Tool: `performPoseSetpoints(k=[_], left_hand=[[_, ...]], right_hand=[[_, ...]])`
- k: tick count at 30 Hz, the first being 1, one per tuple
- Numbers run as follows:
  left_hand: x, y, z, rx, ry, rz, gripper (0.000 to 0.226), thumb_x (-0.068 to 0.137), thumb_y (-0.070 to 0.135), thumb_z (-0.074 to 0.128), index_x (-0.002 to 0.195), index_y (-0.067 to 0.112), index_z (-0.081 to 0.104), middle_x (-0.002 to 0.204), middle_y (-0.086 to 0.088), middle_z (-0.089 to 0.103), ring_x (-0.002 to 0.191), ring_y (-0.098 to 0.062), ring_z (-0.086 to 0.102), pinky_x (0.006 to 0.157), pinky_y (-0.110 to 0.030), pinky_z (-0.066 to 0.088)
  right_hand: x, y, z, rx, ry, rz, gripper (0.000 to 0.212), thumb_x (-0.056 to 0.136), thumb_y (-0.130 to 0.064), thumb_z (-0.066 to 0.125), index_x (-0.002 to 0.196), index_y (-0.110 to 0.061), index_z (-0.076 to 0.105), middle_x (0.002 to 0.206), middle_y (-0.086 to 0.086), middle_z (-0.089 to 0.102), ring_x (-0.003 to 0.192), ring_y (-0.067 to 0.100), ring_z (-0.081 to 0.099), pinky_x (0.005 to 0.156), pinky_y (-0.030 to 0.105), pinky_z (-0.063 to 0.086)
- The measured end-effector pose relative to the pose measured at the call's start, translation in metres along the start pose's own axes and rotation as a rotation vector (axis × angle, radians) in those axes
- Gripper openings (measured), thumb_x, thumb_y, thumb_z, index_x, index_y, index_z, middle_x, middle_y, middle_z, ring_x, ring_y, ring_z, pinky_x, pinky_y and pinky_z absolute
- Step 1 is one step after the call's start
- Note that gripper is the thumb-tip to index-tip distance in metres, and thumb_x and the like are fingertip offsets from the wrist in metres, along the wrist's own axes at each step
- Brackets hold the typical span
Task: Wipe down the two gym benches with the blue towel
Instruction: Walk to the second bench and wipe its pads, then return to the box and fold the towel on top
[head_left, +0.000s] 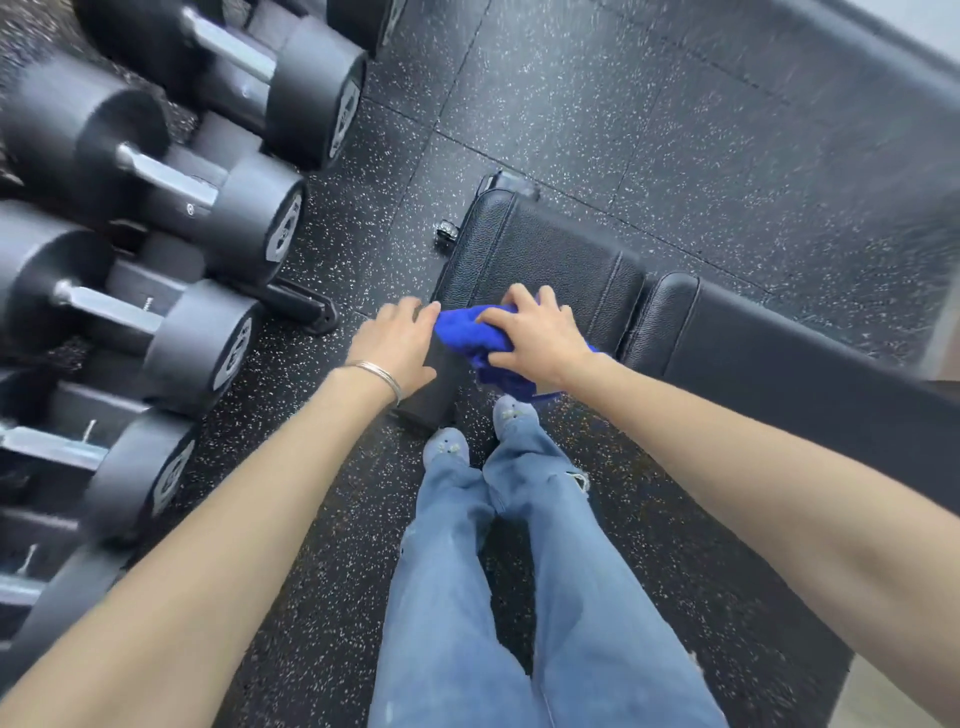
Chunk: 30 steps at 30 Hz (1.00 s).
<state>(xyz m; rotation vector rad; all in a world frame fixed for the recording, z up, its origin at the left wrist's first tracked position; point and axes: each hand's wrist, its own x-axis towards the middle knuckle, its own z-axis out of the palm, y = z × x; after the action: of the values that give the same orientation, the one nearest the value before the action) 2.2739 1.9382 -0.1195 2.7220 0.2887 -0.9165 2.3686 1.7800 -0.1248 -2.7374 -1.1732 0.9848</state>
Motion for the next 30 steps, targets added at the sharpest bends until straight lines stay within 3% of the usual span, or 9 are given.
performPoseSetpoints(k=[8,15,20,30], left_hand=[[-0.061,0.03,-0.094,0.073,0.227,0.034,0.082,0.082,0.047,0.061,0.147,0.015,0.021,0.145,-0.009,0.034,0.13,-0.03,0.035,0.102,-0.044,0.038],[-0.116,0.047,-0.168,-0.013,0.354,-0.032,0.084,0.082,0.047,0.061,0.148,0.016,0.02,0.145,-0.008,0.034,0.133,-0.03,0.032,0.105,-0.044,0.033],[-0.148,0.065,-0.199,-0.034,0.455,-0.073,0.087,0.08,0.046,0.064,0.148,0.014,0.021,0.143,-0.009,0.038,0.132,-0.03,0.032,0.106,-0.044,0.034],[-0.179,0.104,-0.221,0.008,0.485,-0.182,0.089,0.079,0.051,0.063,0.148,0.017,0.019,0.144,-0.008,0.038,0.135,-0.03,0.028,0.111,-0.044,0.029]], right_hand=[[-0.064,-0.007,-0.118,-0.088,0.199,0.007,0.045,0.077,-0.042,0.067,0.119,-0.033,0.054,0.119,0.006,0.043,0.108,0.032,0.038,0.081,0.042,0.038],[-0.112,-0.033,-0.201,-0.07,0.3,-0.013,0.042,0.076,-0.04,0.066,0.116,-0.034,0.056,0.116,0.005,0.044,0.105,0.031,0.039,0.081,0.041,0.037],[-0.141,-0.042,-0.239,-0.042,0.361,-0.055,0.04,0.075,-0.04,0.066,0.114,-0.035,0.057,0.113,0.005,0.045,0.103,0.03,0.04,0.08,0.041,0.038],[-0.176,-0.021,-0.28,-0.066,0.346,-0.199,0.04,0.074,-0.038,0.068,0.113,-0.035,0.058,0.111,0.004,0.044,0.1,0.029,0.038,0.076,0.038,0.035]])
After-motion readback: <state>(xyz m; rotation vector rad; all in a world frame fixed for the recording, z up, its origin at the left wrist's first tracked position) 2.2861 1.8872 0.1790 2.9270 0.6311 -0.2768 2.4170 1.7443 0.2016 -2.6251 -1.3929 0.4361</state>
